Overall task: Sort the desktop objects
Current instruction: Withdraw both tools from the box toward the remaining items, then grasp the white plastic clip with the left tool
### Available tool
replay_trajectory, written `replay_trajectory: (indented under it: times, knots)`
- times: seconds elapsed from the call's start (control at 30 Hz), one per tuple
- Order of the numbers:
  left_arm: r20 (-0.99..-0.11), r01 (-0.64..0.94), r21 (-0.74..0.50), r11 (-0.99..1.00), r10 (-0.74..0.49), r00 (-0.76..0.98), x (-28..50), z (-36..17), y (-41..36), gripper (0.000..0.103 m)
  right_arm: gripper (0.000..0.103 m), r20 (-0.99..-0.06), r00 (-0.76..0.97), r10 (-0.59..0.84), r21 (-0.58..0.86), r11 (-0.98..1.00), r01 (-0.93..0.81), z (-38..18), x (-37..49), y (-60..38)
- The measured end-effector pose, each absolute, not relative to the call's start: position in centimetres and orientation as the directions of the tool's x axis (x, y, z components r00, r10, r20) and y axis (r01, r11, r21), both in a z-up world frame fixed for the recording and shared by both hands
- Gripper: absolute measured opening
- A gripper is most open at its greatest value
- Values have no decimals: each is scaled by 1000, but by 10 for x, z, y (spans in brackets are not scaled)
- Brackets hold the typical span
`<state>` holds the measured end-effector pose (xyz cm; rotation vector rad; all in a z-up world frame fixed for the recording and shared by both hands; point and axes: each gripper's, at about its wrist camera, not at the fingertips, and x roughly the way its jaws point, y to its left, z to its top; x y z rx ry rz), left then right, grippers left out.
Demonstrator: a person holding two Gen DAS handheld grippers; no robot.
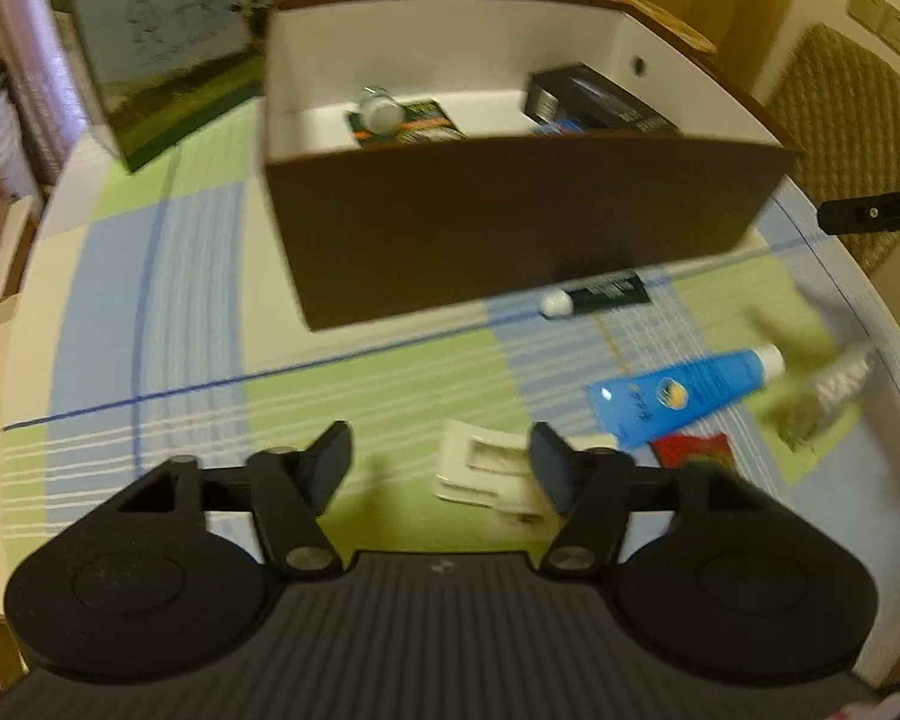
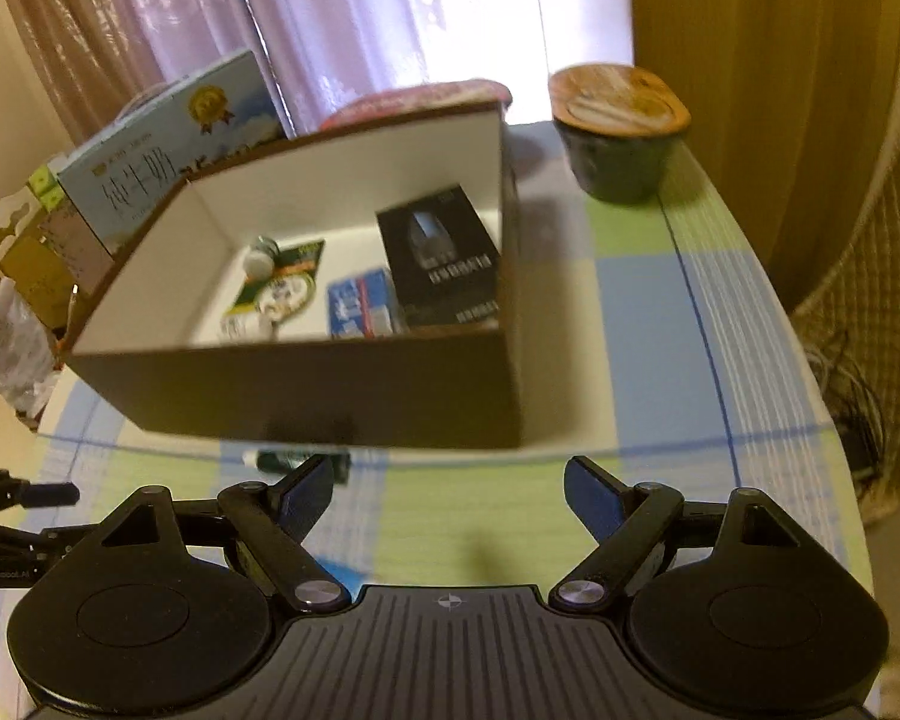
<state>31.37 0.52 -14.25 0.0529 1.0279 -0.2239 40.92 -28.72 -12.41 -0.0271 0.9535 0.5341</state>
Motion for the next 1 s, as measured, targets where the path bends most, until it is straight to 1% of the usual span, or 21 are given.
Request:
replay_trajectory:
  times: [0.07,0.17,0.43,0.5,0.63,0.73,0.8,1.0]
  knots:
    - [-858,244,-65,968,-179,482,314,-146,-3,80,82,-787,458,413,210,878,-430,-127,405,-294]
    - [-864,295,-79,952,-213,457,315,-152,-15,88,82,-794,455,403,214,886,-412,-131,400,-301]
    - [-886,343,-49,938,-199,418,326,-174,-34,88,82,-810,447,380,209,899,-386,-136,395,-313]
    - [-888,348,-47,936,-199,414,328,-179,-36,85,82,-813,446,375,207,901,-381,-137,395,-314]
    - [-884,355,-29,934,-190,427,327,-185,-37,85,82,-816,444,370,206,904,-375,-138,393,-317]
    - [-879,341,-12,940,-173,445,326,-185,-33,85,82,-818,444,367,202,905,-374,-138,391,-317]
    - [-875,319,19,948,-138,464,324,-184,-27,85,82,-820,441,364,200,905,-376,-139,388,-317]
    - [-870,204,55,977,-53,489,320,-179,10,85,82,-826,430,365,197,901,-385,-145,375,-317]
